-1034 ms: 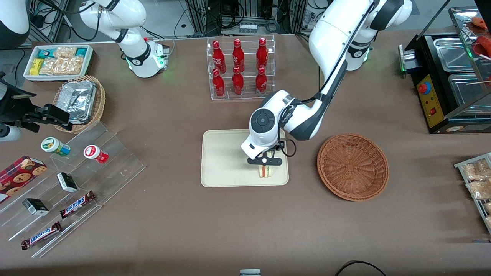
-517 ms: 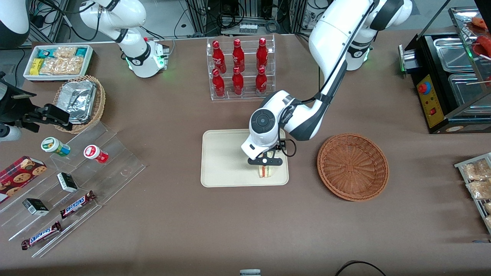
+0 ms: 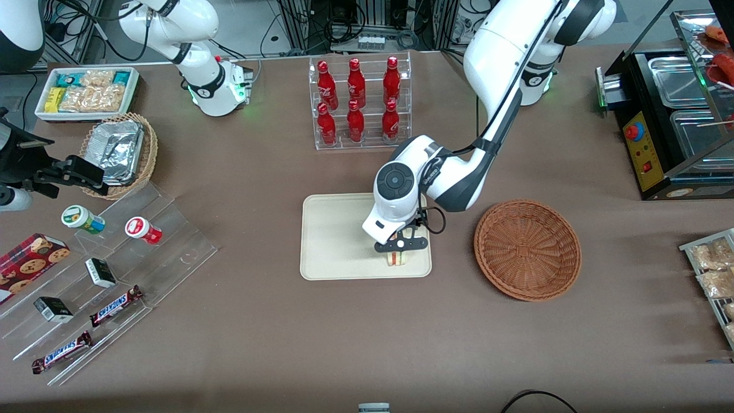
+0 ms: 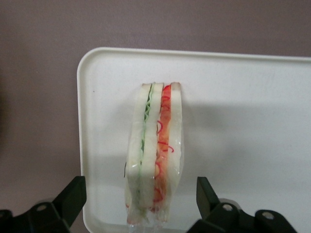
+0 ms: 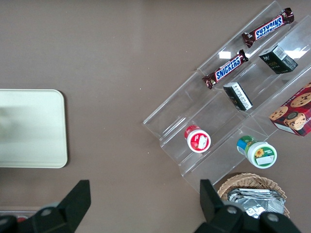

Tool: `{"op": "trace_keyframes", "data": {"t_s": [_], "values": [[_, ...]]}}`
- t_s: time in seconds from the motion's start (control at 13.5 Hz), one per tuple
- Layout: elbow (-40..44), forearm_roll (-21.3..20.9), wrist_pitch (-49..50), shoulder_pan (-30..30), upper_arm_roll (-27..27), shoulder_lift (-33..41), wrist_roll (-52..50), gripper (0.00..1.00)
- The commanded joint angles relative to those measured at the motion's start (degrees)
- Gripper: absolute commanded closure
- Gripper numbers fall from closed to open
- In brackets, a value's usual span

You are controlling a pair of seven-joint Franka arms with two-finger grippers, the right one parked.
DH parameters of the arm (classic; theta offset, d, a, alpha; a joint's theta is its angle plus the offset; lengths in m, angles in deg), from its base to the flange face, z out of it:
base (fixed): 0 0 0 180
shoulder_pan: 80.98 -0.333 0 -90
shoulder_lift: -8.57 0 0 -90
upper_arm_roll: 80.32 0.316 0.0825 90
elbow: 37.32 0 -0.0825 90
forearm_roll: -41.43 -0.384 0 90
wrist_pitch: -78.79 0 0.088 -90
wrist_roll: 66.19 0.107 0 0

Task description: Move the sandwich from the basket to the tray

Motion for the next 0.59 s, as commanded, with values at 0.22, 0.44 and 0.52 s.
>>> {"op": "trace_keyframes", "data": {"t_s": [0.22, 0.44, 0.52], "values": [[2.88, -1.61, 1.74, -0.72, 1.03, 0.38, -0.95, 0.00], [4.63, -5.92, 3.57, -0.81, 1.47, 1.61, 1.07, 0.00], [4.63, -5.66, 4.89, -1.59, 1.56, 2.14, 1.42, 0.00]]}}
